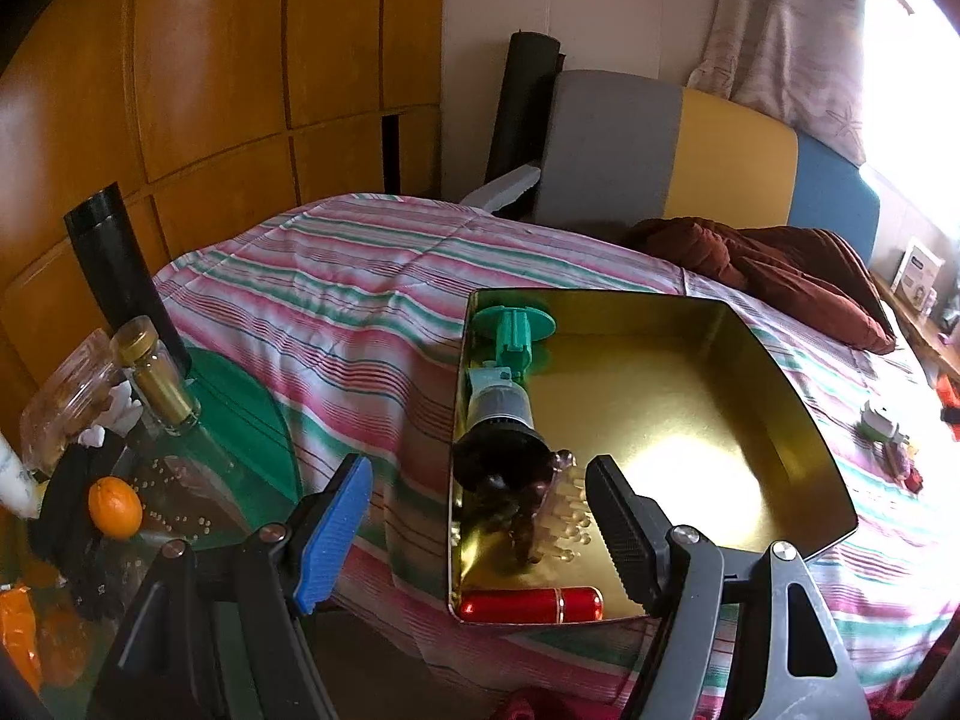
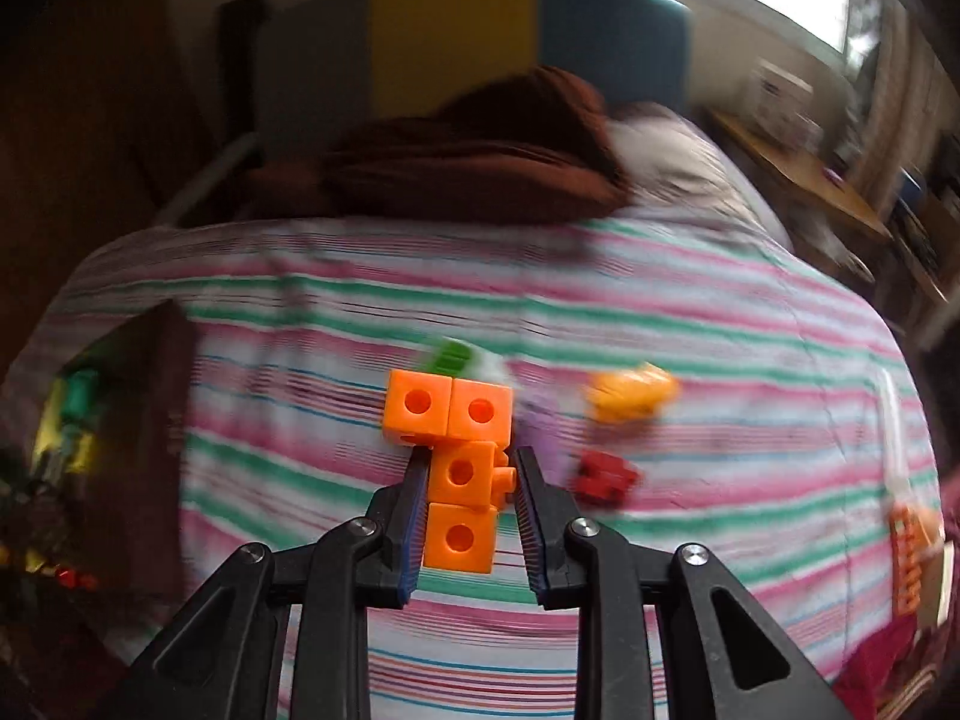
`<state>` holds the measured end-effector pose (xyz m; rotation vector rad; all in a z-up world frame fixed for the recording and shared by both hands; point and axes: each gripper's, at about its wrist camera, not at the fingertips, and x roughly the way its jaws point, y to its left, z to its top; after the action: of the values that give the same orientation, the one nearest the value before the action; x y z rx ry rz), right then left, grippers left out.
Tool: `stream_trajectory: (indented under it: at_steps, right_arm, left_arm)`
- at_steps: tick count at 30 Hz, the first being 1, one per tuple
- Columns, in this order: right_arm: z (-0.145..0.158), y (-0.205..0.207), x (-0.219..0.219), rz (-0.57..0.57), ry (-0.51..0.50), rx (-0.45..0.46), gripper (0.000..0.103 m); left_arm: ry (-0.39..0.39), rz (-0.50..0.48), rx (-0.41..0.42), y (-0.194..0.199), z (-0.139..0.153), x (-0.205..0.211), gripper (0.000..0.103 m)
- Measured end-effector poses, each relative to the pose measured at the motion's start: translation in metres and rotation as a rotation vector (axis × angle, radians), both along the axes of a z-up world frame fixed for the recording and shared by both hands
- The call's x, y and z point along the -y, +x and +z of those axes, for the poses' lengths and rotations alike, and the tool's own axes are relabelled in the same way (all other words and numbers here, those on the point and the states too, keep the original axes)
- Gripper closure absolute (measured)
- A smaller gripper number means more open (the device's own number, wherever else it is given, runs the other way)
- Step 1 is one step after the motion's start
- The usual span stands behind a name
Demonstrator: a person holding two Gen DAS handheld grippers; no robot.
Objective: Organize rigid objects
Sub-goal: 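Carry the orange cube stack into the gold tray and open the right tool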
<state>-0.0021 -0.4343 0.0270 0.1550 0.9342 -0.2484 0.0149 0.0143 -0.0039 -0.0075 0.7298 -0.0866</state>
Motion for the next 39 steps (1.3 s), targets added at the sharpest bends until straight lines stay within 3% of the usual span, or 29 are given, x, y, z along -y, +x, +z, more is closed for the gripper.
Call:
stream_trajectory:
  at_steps: [4,8,17,21,28,39]
  right_arm:
    - [0.006,0.027,-0.087,0.206,0.004,0.005,0.077]
    - [-0.009,0.05,-0.169,0.394,0.037,-0.035,0.077]
    - [-0.094,0.08,-0.268,0.502,0.065,-0.232,0.077]
    - [-0.116,0.082,-0.283,0.521,0.107,-0.299,0.076]
    - [-0.122,0.074,-0.289,0.556,0.176,-0.284,0.073]
    - [-0.082,0.049,-0.235,0.452,0.246,-0.104,0.071]
  left_arm:
    - [0.001,0.013,-0.001,0.0,-0.001,-0.005,0.029]
    - [0.007,0.025,-0.001,0.0,-0.002,-0.009,0.029]
    - [0.01,0.049,-0.01,0.0,-0.006,-0.021,0.029]
    - [0.006,0.054,-0.017,0.001,-0.01,-0.024,0.029]
    - [0.01,0.054,-0.023,0.002,-0.012,-0.024,0.028]
    - [0.031,0.04,-0.01,-0.001,-0.008,-0.018,0.027]
